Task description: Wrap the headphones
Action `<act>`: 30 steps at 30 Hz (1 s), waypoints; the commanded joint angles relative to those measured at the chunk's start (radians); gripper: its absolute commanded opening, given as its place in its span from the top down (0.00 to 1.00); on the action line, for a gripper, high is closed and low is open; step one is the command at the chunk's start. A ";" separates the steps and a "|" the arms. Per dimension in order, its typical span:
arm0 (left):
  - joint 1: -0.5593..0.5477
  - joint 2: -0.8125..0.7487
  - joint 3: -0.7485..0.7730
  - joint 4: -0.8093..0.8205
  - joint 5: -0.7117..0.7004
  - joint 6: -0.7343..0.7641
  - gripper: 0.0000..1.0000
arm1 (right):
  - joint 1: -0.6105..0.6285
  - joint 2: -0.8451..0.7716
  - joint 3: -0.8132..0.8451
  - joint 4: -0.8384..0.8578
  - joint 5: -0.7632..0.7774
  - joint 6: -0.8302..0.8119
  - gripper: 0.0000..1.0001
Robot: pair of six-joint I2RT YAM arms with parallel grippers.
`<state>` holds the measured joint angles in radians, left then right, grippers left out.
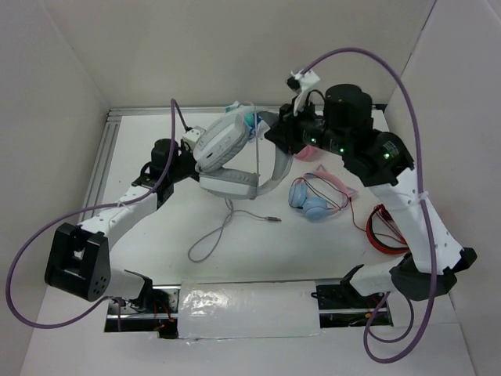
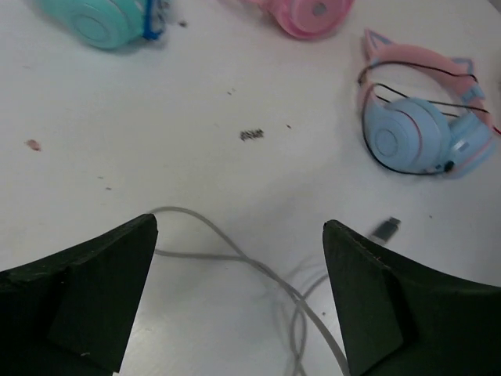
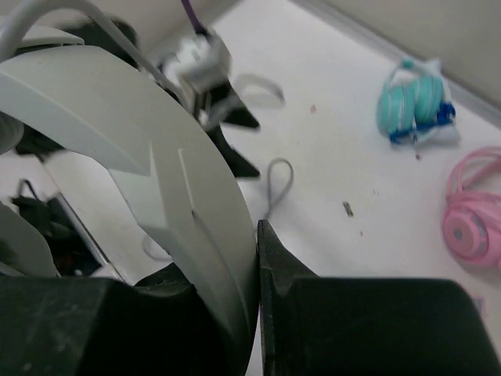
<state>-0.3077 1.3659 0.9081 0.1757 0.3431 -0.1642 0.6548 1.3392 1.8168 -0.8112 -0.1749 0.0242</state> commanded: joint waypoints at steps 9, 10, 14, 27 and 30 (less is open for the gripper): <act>-0.047 0.081 -0.043 0.287 0.319 -0.106 0.01 | 0.008 0.071 0.216 -0.016 -0.101 0.200 1.00; -0.056 0.085 -0.047 0.304 0.335 -0.106 0.01 | 0.006 0.075 0.223 -0.019 -0.095 0.213 1.00; -0.103 0.098 -0.070 0.302 0.275 -0.103 0.56 | -0.047 0.107 0.309 -0.034 -0.057 0.317 1.00; -0.179 -0.194 -0.222 -0.166 -0.175 -0.296 1.00 | -0.403 0.251 0.384 -0.049 0.396 0.600 1.00; -0.212 -0.266 -0.196 -0.350 -0.320 -0.369 1.00 | -0.440 0.305 0.383 -0.097 0.561 0.620 1.00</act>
<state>-0.5007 1.1542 0.6907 0.0502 0.2176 -0.4519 0.2436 1.6058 2.1548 -0.9360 0.1543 0.5571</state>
